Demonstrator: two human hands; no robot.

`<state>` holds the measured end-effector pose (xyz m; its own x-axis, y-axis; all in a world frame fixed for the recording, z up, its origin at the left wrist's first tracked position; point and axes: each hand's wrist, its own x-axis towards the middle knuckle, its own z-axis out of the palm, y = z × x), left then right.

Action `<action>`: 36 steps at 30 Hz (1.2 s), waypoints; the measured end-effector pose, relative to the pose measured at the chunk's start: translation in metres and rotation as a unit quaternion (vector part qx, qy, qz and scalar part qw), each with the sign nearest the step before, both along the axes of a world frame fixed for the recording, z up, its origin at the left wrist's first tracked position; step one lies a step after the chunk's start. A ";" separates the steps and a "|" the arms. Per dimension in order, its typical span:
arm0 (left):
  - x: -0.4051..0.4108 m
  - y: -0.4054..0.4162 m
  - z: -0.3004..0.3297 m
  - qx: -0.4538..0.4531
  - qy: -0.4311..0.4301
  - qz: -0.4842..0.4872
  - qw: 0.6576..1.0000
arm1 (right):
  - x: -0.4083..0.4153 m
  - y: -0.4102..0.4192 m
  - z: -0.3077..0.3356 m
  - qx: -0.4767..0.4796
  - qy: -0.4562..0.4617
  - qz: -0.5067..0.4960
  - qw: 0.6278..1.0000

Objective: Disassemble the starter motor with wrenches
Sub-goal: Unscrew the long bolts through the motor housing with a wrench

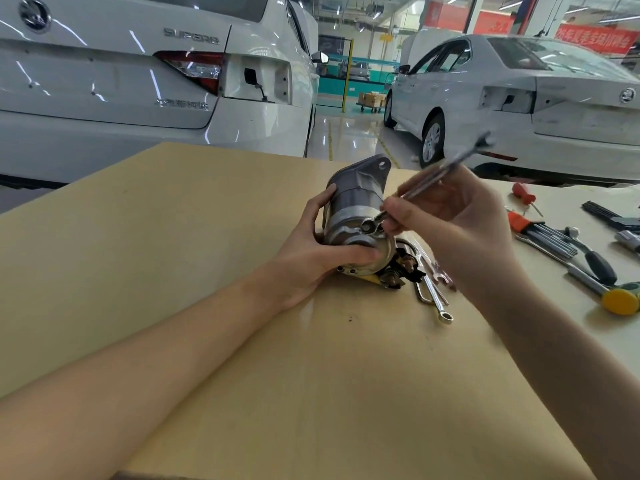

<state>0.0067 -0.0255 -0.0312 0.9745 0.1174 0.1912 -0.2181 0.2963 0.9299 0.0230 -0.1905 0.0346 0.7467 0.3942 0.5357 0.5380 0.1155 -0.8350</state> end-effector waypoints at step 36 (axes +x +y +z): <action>0.003 0.001 -0.004 0.021 0.002 0.012 1.000 | -0.006 -0.003 -0.017 0.101 0.104 0.037 0.989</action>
